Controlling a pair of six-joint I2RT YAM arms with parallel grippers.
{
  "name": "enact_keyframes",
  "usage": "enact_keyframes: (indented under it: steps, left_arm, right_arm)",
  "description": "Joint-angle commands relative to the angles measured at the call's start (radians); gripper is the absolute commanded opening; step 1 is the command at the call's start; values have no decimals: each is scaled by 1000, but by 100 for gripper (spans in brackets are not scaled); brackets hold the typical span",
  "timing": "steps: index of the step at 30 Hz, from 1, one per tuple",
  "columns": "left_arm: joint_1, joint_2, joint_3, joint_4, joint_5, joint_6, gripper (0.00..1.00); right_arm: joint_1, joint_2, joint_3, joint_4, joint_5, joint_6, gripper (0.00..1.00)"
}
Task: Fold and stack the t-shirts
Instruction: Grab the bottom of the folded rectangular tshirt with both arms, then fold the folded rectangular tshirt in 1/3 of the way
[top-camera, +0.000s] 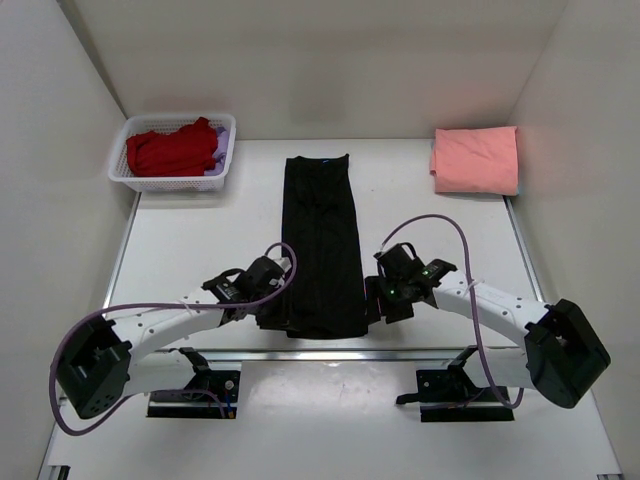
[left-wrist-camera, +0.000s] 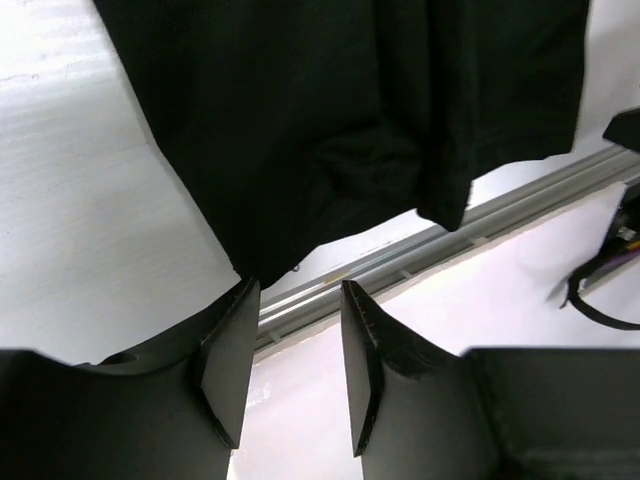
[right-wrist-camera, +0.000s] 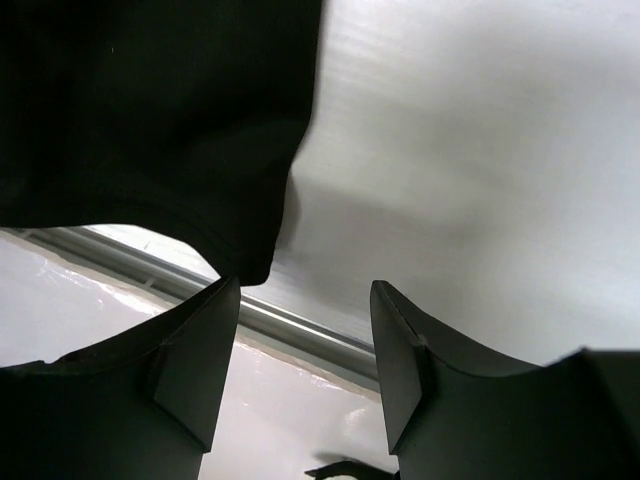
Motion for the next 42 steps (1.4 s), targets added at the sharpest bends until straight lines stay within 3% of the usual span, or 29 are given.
enact_keyframes:
  steps: [1, 4, 13, 16, 17, 18, 20, 23, 32, 42]
  left_arm:
    - [-20, 8, 1, 7, -29, -18, 51]
    - [-7, 14, -8, -8, -35, 2, 60]
    - [-25, 109, -11, 50, -45, 16, 61]
    - [-21, 123, -35, 73, -43, -1, 44]
    - [-16, 118, -31, 72, -40, 6, 32]
    - [-16, 111, -42, 61, -40, 13, 21]
    - [-4, 88, -74, 49, -32, 19, 8]
    - [28, 22, -111, 30, -21, 14, 0]
    - [56, -52, -74, -17, 83, 40, 0]
    - [314, 29, 115, -10, 178, 127, 0]
  right_arm:
    - [21, -1, -24, 75, -41, 50, 52]
    - [21, 18, -44, 112, -69, 64, 52]
    - [76, 70, -61, 172, -121, 107, 47]
    - [87, 81, -79, 197, -145, 112, 39]
    - [81, 87, -85, 198, -153, 110, 32]
    - [82, 95, -87, 204, -161, 101, 13]
    - [76, 108, -78, 201, -174, 98, 0]
    - [96, 99, -72, 185, -191, 90, 1]
    - [79, 47, -32, 114, -291, 75, 0]
    - [-91, 159, 247, -47, -386, -17, 0]
